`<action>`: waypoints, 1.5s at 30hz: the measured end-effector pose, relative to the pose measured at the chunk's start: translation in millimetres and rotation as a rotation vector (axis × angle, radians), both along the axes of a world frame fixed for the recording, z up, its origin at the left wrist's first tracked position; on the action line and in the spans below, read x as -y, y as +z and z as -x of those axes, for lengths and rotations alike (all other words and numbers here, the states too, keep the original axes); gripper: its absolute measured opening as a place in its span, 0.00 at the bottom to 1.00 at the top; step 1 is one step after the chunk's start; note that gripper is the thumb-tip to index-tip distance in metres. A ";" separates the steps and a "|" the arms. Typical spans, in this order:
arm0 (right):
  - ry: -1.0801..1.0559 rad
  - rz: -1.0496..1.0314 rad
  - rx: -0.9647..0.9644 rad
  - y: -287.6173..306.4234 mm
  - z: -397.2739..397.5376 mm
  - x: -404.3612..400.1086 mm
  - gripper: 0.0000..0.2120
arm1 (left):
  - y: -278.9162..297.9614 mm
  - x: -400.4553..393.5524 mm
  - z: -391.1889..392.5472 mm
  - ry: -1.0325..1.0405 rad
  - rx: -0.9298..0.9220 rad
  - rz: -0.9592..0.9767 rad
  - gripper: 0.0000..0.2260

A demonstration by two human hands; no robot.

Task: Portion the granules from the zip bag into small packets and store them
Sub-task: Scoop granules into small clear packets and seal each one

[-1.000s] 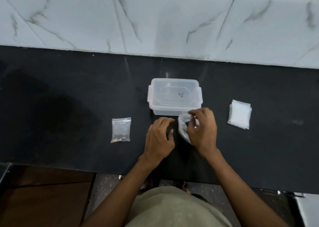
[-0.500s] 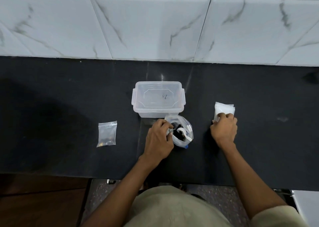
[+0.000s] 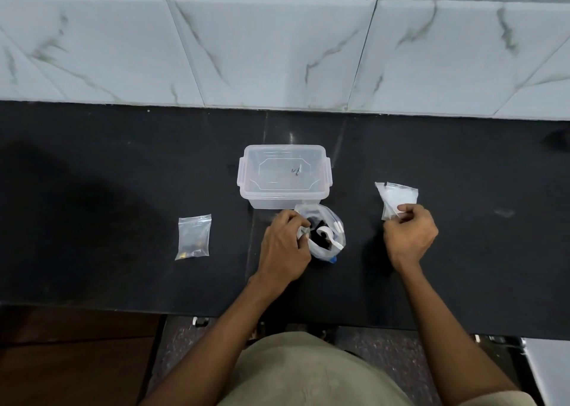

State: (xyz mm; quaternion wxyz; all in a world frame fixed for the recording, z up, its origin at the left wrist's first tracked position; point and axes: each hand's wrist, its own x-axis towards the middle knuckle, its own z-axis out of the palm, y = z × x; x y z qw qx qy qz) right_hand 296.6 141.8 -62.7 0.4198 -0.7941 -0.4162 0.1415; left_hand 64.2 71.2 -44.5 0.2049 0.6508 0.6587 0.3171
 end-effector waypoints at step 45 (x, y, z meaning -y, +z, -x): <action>0.956 -0.213 0.200 79.9 109.9 62.0 0.08 | 41.9 0.7 44.3 0.129 0.622 0.153 0.12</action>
